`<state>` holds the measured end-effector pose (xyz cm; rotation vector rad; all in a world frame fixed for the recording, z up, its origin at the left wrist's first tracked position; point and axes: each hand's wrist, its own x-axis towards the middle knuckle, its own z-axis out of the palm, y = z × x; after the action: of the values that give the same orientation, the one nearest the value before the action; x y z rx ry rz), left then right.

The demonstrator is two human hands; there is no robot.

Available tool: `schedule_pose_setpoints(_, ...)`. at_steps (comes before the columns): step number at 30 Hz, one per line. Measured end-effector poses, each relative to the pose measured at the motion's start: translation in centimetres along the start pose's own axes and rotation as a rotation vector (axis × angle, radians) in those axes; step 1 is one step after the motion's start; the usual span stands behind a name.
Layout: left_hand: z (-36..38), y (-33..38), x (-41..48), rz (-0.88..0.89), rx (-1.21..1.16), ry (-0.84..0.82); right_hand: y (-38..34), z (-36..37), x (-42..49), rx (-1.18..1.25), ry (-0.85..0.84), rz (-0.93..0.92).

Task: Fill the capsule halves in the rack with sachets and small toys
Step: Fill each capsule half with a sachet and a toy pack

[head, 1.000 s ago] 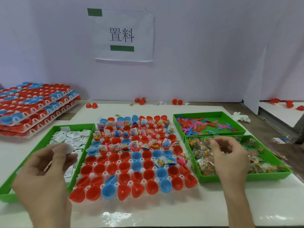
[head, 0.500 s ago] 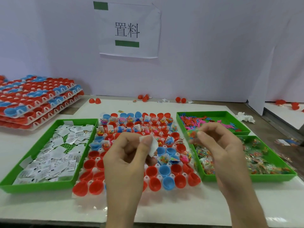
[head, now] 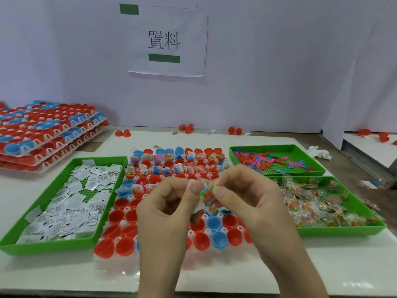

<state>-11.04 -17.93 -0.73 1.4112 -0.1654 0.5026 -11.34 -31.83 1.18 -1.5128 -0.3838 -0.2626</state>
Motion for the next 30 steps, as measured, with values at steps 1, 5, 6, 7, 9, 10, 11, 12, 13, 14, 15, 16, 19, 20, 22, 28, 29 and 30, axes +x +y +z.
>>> schedule_pose_setpoints(1, 0.0, -0.1, 0.0, -0.005, 0.0, -0.016, 0.1, 0.0, 0.0, 0.0, 0.007, -0.001)
schedule_pose_setpoints(5, -0.5, -0.2, 0.1, -0.037, 0.005, -0.074, 0.4, 0.0, 0.2, -0.028, 0.045, 0.0)
schedule_pose_setpoints(6, -1.0, -0.2, 0.2, -0.036, 0.024, -0.066, 0.5, -0.1, 0.2, -0.026, 0.063, -0.003)
schedule_pose_setpoints(7, -1.8, -0.4, 0.5, -0.033, 0.057, -0.031, 0.6, -0.3, 0.2, -0.02, 0.082, -0.006)
schedule_pose_setpoints(9, -4.6, -1.0, 1.5, -0.028, 0.141, 0.138, 0.6, -0.8, 0.3, -0.007, 0.119, -0.014)
schedule_pose_setpoints(10, -6.4, -1.4, 2.1, -0.021, 0.207, 0.241, 0.6, -1.1, 0.3, -0.002, 0.139, -0.019)
schedule_pose_setpoints(11, -8.3, -1.8, 2.7, -0.015, 0.284, 0.312, 0.7, -1.4, 0.4, 0.0, 0.159, -0.021)
schedule_pose_setpoints(12, -10.1, -2.1, 3.1, -0.031, 0.347, 0.346, 0.8, -1.7, 0.4, -0.002, 0.182, -0.02)
schedule_pose_setpoints(13, -11.4, -2.3, 3.3, -0.065, 0.395, 0.351, 0.9, -1.9, 0.5, -0.008, 0.205, -0.015)
schedule_pose_setpoints(14, -12.3, -2.4, 3.3, -0.11, 0.443, 0.329, 1.0, -2.0, 0.6, -0.016, 0.224, -0.006)
schedule_pose_setpoints(15, -12.6, -2.5, 3.3, -0.143, 0.499, 0.3, 1.1, -2.1, 0.6, -0.024, 0.237, 0.006)
schedule_pose_setpoints(16, -12.5, -2.4, 3.1, -0.165, 0.557, 0.278, 1.2, -2.0, 0.7, -0.029, 0.243, 0.016)
schedule_pose_setpoints(19, -11.0, -1.7, 2.8, -0.144, 0.643, 0.255, 1.3, -1.5, 0.6, -0.029, 0.227, 0.024)
schedule_pose_setpoints(20, -10.3, -1.2, 2.8, -0.117, 0.651, 0.241, 1.3, -1.3, 0.6, -0.031, 0.218, 0.021)
schedule_pose_setpoints(22, -8.5, -0.3, 2.5, -0.071, 0.595, 0.141, 1.2, -0.9, 0.6, -0.036, 0.196, 0.008)
schedule_pose_setpoints(28, -2.6, 0.9, 0.4, -0.021, 0.272, -0.202, 1.0, 0.8, 0.4, -0.032, 0.098, -0.026)
schedule_pose_setpoints(29, -2.0, 0.8, 0.2, 0.018, 0.272, -0.192, 1.0, 0.9, 0.4, -0.044, 0.082, -0.037)
schedule_pose_setpoints(30, -1.7, 0.8, 0.1, 0.049, 0.261, -0.174, 1.0, 1.0, 0.3, -0.059, 0.074, -0.045)
